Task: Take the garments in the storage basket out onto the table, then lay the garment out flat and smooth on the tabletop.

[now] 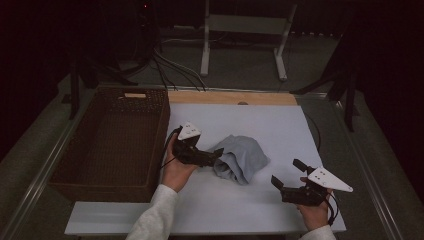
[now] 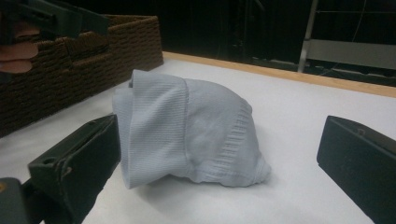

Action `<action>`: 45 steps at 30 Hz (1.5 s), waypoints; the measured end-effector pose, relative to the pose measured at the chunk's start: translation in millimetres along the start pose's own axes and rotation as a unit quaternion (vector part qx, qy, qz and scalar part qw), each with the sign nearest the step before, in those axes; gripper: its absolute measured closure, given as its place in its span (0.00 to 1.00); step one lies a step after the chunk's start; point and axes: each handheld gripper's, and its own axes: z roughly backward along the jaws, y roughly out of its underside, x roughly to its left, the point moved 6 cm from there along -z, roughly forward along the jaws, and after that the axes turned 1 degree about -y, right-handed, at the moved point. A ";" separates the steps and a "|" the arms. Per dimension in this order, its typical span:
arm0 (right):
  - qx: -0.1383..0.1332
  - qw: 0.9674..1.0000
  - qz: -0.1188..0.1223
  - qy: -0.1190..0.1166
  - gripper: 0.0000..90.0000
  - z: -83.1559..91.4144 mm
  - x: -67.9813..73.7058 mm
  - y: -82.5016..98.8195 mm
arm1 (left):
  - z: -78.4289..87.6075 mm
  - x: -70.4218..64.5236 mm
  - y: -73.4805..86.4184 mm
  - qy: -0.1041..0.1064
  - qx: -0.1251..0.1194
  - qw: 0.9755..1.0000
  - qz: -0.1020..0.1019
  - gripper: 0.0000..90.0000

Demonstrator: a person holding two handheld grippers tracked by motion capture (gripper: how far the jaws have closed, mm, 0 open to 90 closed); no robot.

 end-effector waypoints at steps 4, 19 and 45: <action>0.000 1.000 0.001 0.000 0.00 0.1 0.3 0.0 | 6.4 -0.9 2.2 -0.006 -0.001 1.000 -0.012 0.00; 0.000 1.000 0.001 0.001 0.00 -0.1 0.2 0.1 | 19.8 0.1 9.6 -0.007 -0.015 1.000 -0.010 0.00; 0.015 1.000 -0.003 0.003 0.00 -4.5 2.0 0.0 | 29.0 -2.3 14.4 -0.015 -0.020 1.000 -0.008 0.00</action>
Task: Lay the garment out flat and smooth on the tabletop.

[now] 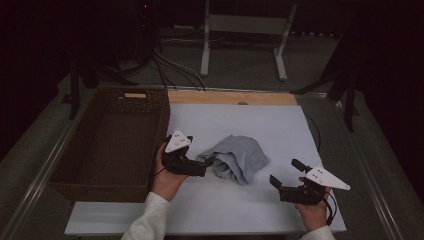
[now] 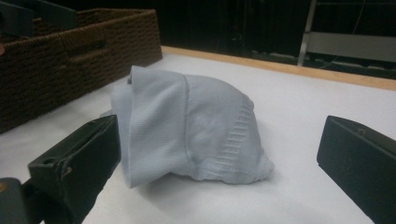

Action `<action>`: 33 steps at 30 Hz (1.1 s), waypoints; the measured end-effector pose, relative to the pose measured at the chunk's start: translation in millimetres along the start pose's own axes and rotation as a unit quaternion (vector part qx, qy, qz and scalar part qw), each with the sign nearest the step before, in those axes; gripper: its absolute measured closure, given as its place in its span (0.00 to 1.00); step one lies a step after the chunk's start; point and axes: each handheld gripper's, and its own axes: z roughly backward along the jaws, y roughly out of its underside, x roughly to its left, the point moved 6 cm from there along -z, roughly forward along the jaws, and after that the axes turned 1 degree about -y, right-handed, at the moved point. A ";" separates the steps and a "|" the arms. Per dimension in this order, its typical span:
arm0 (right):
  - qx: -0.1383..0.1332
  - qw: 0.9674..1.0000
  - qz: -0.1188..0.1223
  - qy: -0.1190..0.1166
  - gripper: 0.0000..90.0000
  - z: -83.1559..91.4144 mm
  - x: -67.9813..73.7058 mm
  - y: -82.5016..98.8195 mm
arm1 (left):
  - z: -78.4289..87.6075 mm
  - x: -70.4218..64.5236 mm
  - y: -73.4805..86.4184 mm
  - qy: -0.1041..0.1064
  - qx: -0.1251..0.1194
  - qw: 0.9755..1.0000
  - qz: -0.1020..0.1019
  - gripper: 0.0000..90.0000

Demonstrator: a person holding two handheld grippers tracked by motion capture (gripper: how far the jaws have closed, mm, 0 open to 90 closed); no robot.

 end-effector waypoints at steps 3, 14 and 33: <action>0.006 1.000 -0.002 0.001 0.00 -1.5 0.4 -0.2 | 0.8 1.0 0.0 -0.002 0.001 1.000 0.003 0.00; 0.023 0.999 0.025 -0.016 0.00 -10.7 13.5 -16.2 | 2.4 -0.2 -0.7 0.000 -0.001 1.000 0.004 0.00; 0.045 0.996 0.051 -0.060 0.00 -47.2 39.3 -35.8 | 2.4 -4.2 2.2 0.008 0.001 1.000 0.004 0.00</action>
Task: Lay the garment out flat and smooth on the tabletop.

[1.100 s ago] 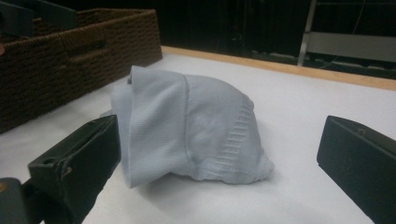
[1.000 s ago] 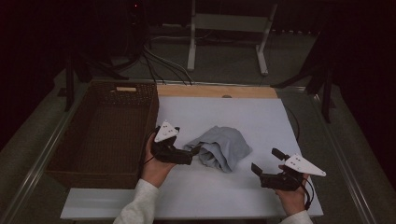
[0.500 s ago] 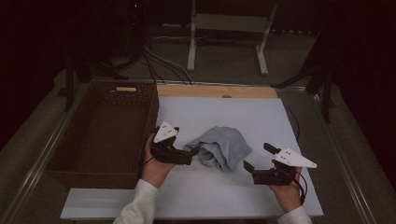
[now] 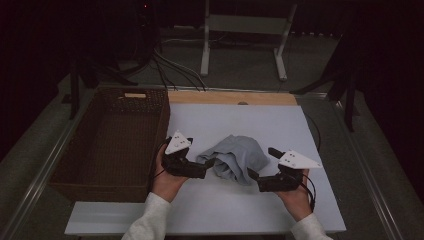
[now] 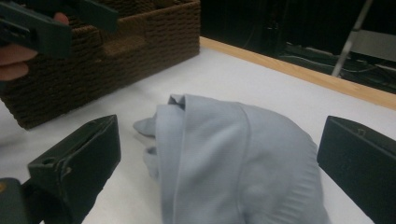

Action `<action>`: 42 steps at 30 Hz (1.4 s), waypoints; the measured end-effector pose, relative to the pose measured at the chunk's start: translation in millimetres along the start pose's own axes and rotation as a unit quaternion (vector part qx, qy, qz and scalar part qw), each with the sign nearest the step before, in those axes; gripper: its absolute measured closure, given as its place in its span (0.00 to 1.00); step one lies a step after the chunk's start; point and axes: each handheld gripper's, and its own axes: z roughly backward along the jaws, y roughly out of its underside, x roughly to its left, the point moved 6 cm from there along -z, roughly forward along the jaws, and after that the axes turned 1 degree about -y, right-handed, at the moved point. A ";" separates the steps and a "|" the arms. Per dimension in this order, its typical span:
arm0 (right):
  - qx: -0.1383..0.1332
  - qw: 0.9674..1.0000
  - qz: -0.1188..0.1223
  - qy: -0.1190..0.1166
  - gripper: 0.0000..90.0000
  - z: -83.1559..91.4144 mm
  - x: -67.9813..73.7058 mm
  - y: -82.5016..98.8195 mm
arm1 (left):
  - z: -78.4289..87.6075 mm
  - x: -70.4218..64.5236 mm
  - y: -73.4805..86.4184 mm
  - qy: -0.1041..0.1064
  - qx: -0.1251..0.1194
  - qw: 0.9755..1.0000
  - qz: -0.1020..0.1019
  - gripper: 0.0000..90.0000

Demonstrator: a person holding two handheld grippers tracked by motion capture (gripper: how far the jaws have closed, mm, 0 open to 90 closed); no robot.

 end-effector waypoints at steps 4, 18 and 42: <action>0.000 1.000 0.005 -0.007 0.00 -8.8 3.8 -5.0 | 1.3 -0.4 -1.2 0.003 -0.005 1.000 0.003 0.00; 0.011 0.999 0.023 -0.031 0.00 -38.6 16.3 -15.9 | 5.3 -1.0 -4.2 0.004 -0.013 1.000 0.003 0.00; 0.055 0.997 0.043 -0.040 0.00 -76.0 26.1 -7.1 | 10.4 -0.7 -7.5 0.009 -0.023 1.000 0.008 0.00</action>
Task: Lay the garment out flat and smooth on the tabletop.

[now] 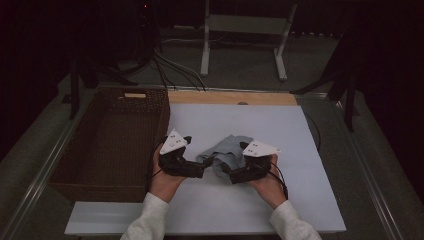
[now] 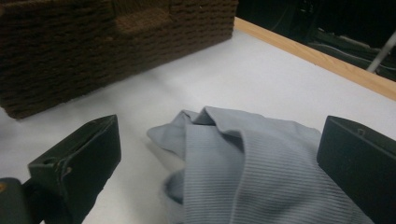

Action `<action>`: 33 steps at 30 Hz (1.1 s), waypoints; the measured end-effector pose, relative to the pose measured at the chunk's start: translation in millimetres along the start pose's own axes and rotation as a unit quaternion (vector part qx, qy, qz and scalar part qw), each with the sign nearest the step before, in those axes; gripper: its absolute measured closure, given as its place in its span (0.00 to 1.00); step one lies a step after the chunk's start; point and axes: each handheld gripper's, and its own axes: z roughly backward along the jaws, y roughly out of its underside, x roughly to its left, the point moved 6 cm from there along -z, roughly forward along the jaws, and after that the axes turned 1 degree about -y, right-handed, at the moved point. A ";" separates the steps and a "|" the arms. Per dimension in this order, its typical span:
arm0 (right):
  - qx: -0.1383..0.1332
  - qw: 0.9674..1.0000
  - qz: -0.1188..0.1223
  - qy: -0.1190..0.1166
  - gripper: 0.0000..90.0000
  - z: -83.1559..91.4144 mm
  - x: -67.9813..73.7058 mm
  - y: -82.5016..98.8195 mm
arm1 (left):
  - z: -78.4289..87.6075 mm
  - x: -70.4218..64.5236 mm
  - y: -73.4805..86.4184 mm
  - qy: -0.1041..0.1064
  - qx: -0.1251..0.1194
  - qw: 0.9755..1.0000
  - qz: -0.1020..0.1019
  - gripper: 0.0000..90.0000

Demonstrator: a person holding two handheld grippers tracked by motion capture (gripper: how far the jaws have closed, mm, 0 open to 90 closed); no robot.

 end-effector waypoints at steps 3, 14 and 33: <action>0.013 1.000 -0.004 0.008 0.02 -3.8 -4.1 2.0 | 0.5 0.1 -0.5 0.002 -0.003 1.000 0.002 0.00; 0.062 0.997 0.015 0.043 0.02 -12.0 -8.8 9.9 | 0.6 -0.3 -0.6 0.004 -0.003 1.000 0.003 0.00; 0.117 0.987 0.030 0.103 0.60 -7.9 -22.5 13.0 | 0.1 -0.3 -0.2 0.005 -0.003 1.000 0.003 0.00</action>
